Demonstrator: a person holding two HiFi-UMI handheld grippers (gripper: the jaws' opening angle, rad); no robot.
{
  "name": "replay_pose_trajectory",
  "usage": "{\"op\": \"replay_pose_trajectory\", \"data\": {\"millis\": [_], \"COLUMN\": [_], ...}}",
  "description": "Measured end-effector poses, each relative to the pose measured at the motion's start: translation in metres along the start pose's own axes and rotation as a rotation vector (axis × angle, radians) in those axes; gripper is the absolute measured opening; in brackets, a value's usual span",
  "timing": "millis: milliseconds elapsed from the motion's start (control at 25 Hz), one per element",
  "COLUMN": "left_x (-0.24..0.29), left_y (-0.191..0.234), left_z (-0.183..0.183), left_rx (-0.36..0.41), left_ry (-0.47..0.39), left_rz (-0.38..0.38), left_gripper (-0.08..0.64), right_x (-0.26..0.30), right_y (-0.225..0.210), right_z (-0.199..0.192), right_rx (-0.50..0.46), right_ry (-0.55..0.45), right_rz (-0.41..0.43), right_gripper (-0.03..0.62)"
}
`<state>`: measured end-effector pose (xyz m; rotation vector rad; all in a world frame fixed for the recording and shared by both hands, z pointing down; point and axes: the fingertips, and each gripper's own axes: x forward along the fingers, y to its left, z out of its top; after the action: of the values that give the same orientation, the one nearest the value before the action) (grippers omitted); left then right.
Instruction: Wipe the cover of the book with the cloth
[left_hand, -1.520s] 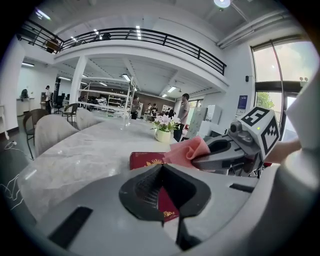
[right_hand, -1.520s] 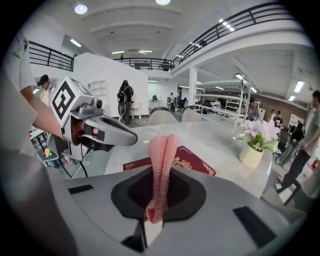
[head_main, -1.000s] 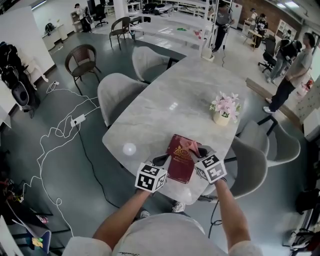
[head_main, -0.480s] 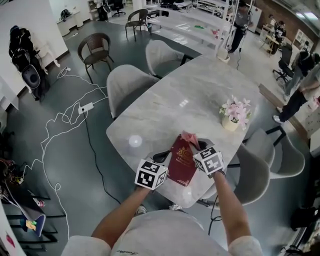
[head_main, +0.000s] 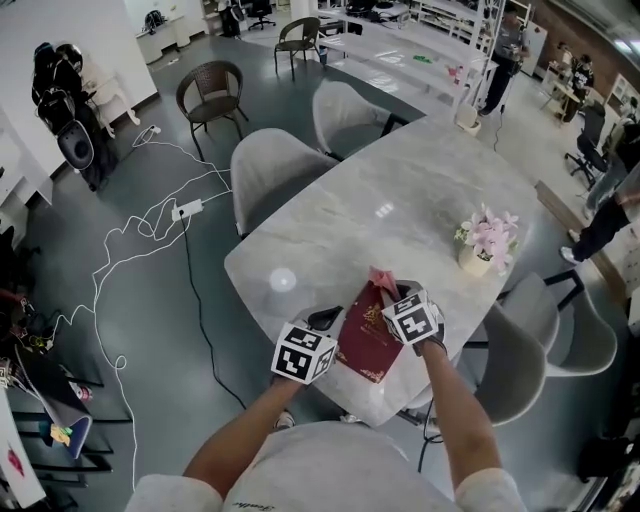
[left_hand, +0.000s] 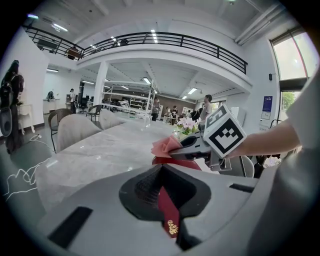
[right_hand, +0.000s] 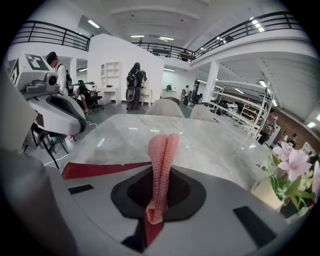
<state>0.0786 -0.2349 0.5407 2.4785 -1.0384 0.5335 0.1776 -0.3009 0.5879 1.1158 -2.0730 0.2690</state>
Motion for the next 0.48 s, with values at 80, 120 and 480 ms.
{"op": "replay_pose_trajectory", "data": {"millis": [80,120,480], "left_x": [-0.001,-0.001,-0.008], "left_y": [0.002,0.002,0.004], "left_z": [-0.001,-0.001,-0.007], "left_rx": [0.0,0.001,0.009], "left_ry": [0.002,0.003,0.014], "left_rz": [0.0,0.0,-0.017], "left_gripper": [0.008,0.008,0.008], "right_x": [0.006,0.007,0.008], "right_y": [0.005,0.008,0.023], "right_z": [-0.003,-0.004,-0.01], "right_rx": [-0.002,0.002,0.022], "right_ry": [0.013,0.015,0.028], "right_rz": [0.015,0.022,0.037], "right_gripper": [0.018,0.018,0.018]}}
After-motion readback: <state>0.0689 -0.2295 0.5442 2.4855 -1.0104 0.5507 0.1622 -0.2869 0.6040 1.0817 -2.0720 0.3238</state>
